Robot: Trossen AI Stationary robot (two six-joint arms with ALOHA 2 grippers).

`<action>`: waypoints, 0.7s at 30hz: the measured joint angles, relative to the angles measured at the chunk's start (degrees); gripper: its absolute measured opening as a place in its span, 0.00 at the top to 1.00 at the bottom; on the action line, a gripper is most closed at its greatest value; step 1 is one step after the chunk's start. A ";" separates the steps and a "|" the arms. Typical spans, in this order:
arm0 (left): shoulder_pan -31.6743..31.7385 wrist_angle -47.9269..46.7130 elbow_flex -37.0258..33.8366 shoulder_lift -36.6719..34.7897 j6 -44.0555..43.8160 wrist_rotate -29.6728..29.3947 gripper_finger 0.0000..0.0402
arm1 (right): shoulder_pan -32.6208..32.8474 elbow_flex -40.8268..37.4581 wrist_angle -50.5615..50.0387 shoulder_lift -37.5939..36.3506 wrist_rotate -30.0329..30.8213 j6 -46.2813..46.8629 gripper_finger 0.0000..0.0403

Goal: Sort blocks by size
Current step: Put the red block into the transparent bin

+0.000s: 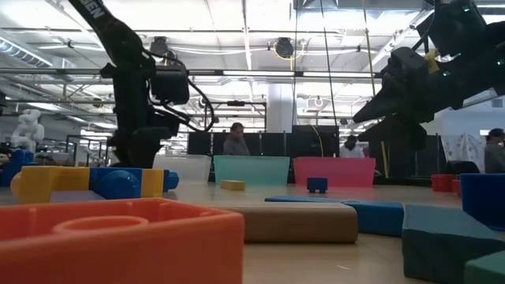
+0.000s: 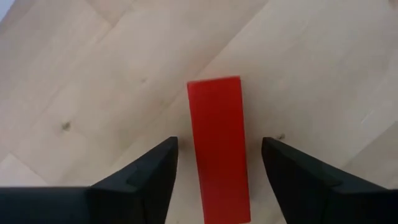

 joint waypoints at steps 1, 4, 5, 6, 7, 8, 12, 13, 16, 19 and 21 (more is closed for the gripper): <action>0.00 0.00 -0.26 0.00 -0.04 -0.01 0.46 | 0.00 0.00 0.00 0.00 0.00 0.00 0.46; -0.02 0.32 -0.66 -0.07 -0.15 0.03 0.55 | 0.00 0.00 -0.02 0.00 0.00 -0.15 0.46; -0.02 0.31 -0.66 -0.07 -0.11 0.03 0.58 | 0.00 0.00 -0.07 0.00 0.00 -0.62 0.46; -0.02 0.37 -0.66 -0.07 0.01 0.03 0.61 | 0.00 0.02 -0.02 0.06 0.00 -1.68 0.46; -0.02 0.56 -0.69 -0.07 0.48 0.05 0.64 | 0.01 0.00 0.45 0.35 0.02 -3.10 0.46; -0.02 0.80 -0.71 -0.07 1.42 0.09 0.68 | 0.00 0.00 1.51 0.94 0.13 -4.30 0.46; 0.02 0.23 0.08 0.02 4.29 0.03 0.73 | 0.12 0.00 7.07 4.84 0.12 -5.62 0.46; 0.08 0.05 0.61 0.05 4.40 0.03 0.73 | 0.30 0.00 8.39 6.08 0.13 -5.62 0.46; 0.31 -0.80 2.85 0.04 4.67 -0.06 0.73 | 0.71 0.16 12.07 10.25 0.13 -5.22 0.46; 0.33 -3.72 5.65 0.04 6.26 -0.20 0.73 | 0.76 2.33 11.97 14.52 0.34 -4.56 0.46; 0.38 -5.59 7.82 0.04 7.08 -0.79 0.73 | 0.76 4.59 12.09 17.72 0.38 -4.55 0.46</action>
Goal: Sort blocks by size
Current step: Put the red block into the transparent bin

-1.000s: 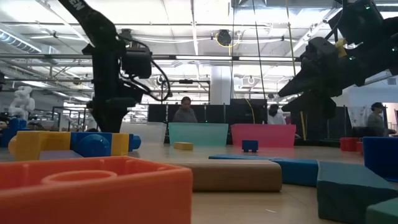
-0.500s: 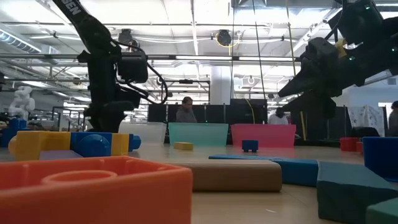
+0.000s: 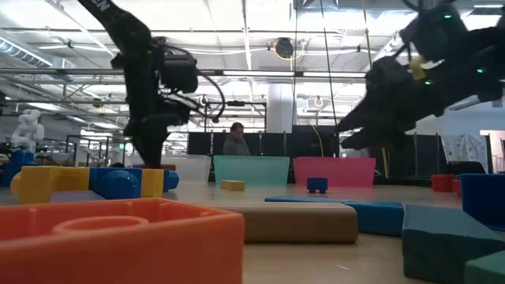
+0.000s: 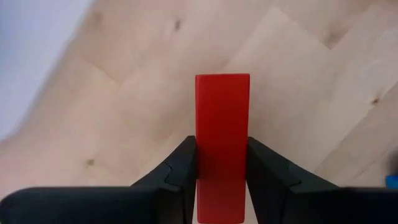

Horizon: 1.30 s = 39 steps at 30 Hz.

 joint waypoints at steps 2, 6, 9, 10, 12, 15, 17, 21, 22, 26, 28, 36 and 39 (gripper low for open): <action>0.28 -2.47 2.35 0.00 1.83 -1.07 0.73 | 0.00 2.45 -0.12 3.28 0.03 -0.02 0.46; 2.01 -6.04 6.89 0.00 5.31 -2.28 0.73 | 0.00 7.72 -0.22 9.66 0.83 0.00 0.46; 4.09 -8.00 9.76 0.00 8.96 -2.40 0.73 | 0.06 10.95 -0.83 13.78 0.82 0.02 0.46; 4.94 -8.25 10.62 0.00 9.77 -2.39 0.73 | 0.16 11.94 -1.24 14.99 0.78 0.04 0.46; 6.98 -8.63 12.19 0.00 11.45 -2.41 0.73 | 0.39 13.73 -2.27 17.09 0.90 0.25 0.46; 10.34 -8.74 14.22 0.00 13.79 -2.41 0.73 | 0.43 15.56 -2.33 19.80 0.87 1.35 0.46; 12.66 -8.72 15.29 0.00 15.03 -2.41 0.73 | 0.39 16.75 -2.33 21.30 0.94 1.75 0.46; 17.31 -8.44 16.60 -0.01 17.34 -2.43 0.73 | 0.30 19.78 -1.48 24.22 3.30 3.77 0.46; 18.41 -8.23 16.73 -0.01 17.58 -2.41 0.73 | 0.14 21.05 -1.32 25.04 4.91 4.36 0.46; 22.17 -6.27 16.76 0.15 18.54 -2.41 0.73 | -1.30 27.55 -3.07 28.87 5.22 3.01 0.46; 23.68 -5.57 16.78 1.06 18.88 -1.86 0.73 | -2.01 31.59 -7.45 30.60 5.18 2.73 0.46; 26.13 -4.67 16.76 5.75 19.98 0.14 0.73 | -4.12 47.31 -27.54 36.60 6.05 1.99 0.46; 26.22 -3.85 16.76 6.59 19.96 0.17 0.69 | -4.85 51.40 -30.42 38.91 5.45 2.29 0.46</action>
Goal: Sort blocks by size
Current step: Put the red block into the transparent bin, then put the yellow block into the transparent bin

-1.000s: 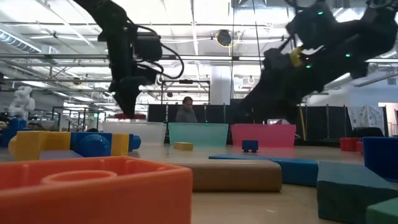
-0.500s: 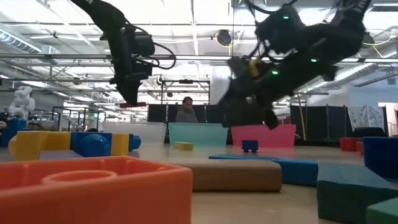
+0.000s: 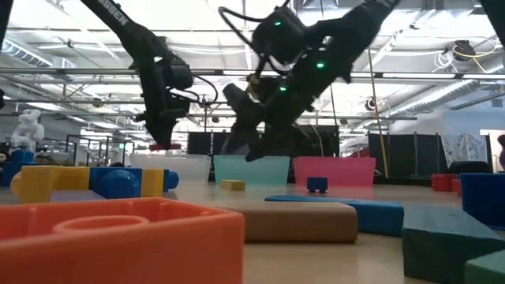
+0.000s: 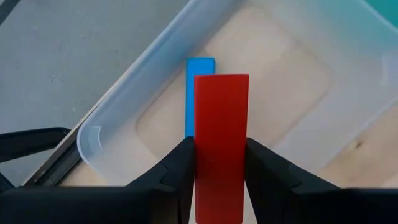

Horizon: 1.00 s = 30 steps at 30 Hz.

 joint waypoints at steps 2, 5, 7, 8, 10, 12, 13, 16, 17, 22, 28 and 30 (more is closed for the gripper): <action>0.00 0.42 0.00 0.07 0.02 0.00 0.66 | -0.46 1.93 -1.82 1.58 0.01 -0.13 0.46; -0.04 0.90 0.01 0.03 0.35 0.01 0.64 | -1.02 3.67 -2.11 3.88 -0.01 0.75 0.46; -0.03 0.47 0.46 0.05 1.66 0.02 0.63 | -1.40 3.90 -2.50 5.44 -0.01 2.11 0.46; -0.02 0.56 0.75 0.03 2.47 0.00 0.63 | -1.63 3.93 -2.47 6.20 -0.07 2.81 0.46; -0.07 0.57 1.32 0.03 3.34 0.01 0.63 | -2.00 3.92 -3.00 7.58 0.02 3.92 0.46; -0.15 0.49 2.03 0.03 3.47 0.00 0.63 | -2.08 4.07 -2.67 8.47 0.22 4.10 0.46; -0.22 0.63 2.47 0.01 3.70 0.01 0.62 | -2.07 4.11 -2.40 8.92 0.64 3.90 0.46; -0.70 0.62 3.40 -0.13 5.94 0.03 0.62 | -2.01 4.16 -2.20 9.69 1.06 3.04 0.46; -0.93 0.67 3.51 -0.33 6.53 0.11 0.62 | -2.01 4.16 -2.37 9.72 1.05 2.73 0.47; -2.69 0.67 3.65 -2.03 11.61 3.17 0.62 | -2.05 4.14 -2.74 9.79 1.10 0.06 0.55; -4.72 0.18 3.69 -4.60 15.06 13.40 0.62 | -1.66 4.11 -3.85 9.85 0.91 -5.22 0.73; -4.83 0.14 3.69 -5.36 15.79 20.37 0.62 | -1.44 4.11 -4.02 9.89 1.04 -6.71 0.78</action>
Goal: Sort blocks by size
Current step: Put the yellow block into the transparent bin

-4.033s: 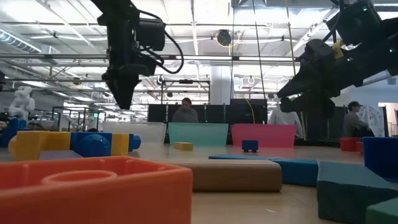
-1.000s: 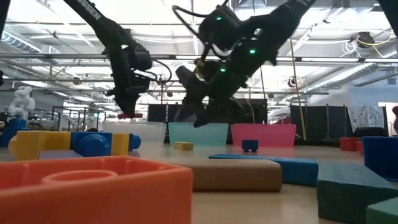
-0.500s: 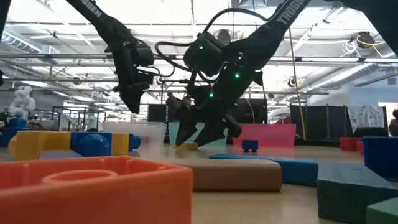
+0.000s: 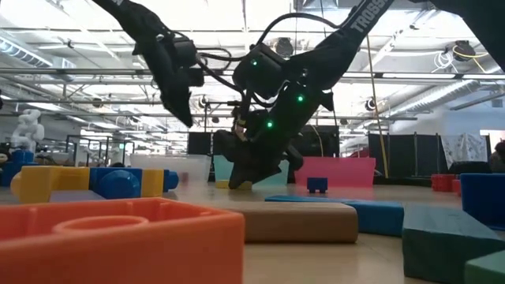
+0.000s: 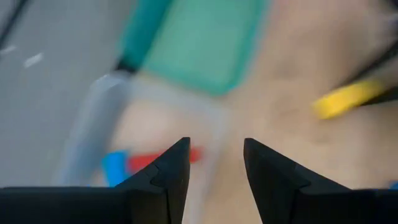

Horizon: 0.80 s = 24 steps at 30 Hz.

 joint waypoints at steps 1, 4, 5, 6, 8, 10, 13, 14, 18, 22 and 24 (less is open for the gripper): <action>-0.06 0.00 0.00 -0.38 0.86 3.97 0.62 | 0.12 -0.01 0.07 -0.09 0.04 -0.68 0.80; -0.25 1.05 -1.54 -1.86 2.51 13.37 0.62 | 0.93 -0.10 -0.20 -0.94 1.50 -4.01 0.80; -0.46 1.74 -2.49 -2.39 2.66 14.99 0.62 | 1.36 -0.18 -0.82 -1.50 2.04 -5.28 0.80; -0.78 2.50 -3.45 -2.87 3.01 15.78 0.62 | 1.76 -0.29 -1.69 -2.22 2.30 -6.59 0.80; -1.53 2.50 -5.40 -3.66 3.95 16.10 0.62 | 2.59 -0.44 -2.30 -3.27 2.58 -8.75 0.79; -2.50 2.99 -7.39 -4.41 4.15 16.09 0.62 | 3.40 -0.44 -2.38 -4.59 3.73 -10.32 0.79; -4.40 4.34 -9.55 -5.14 4.15 16.09 0.62 | 4.22 -0.35 -1.07 -6.50 4.68 -12.39 0.79; -5.17 4.25 -9.96 -5.27 4.11 16.13 0.62 | 4.51 -0.35 -1.05 -6.77 5.34 -12.81 0.79; -7.91 4.99 -11.05 -5.32 1.17 16.21 0.62 | 5.62 -0.35 -1.12 -7.21 10.82 -14.78 0.79; -10.73 9.40 -12.20 -5.32 -8.47 16.24 0.62 | 6.99 -0.26 -0.38 -7.69 19.23 -18.15 0.79; -12.09 10.76 -12.28 -5.30 -12.54 16.26 0.62 | 7.79 -0.29 -0.60 -7.60 23.24 -20.36 0.79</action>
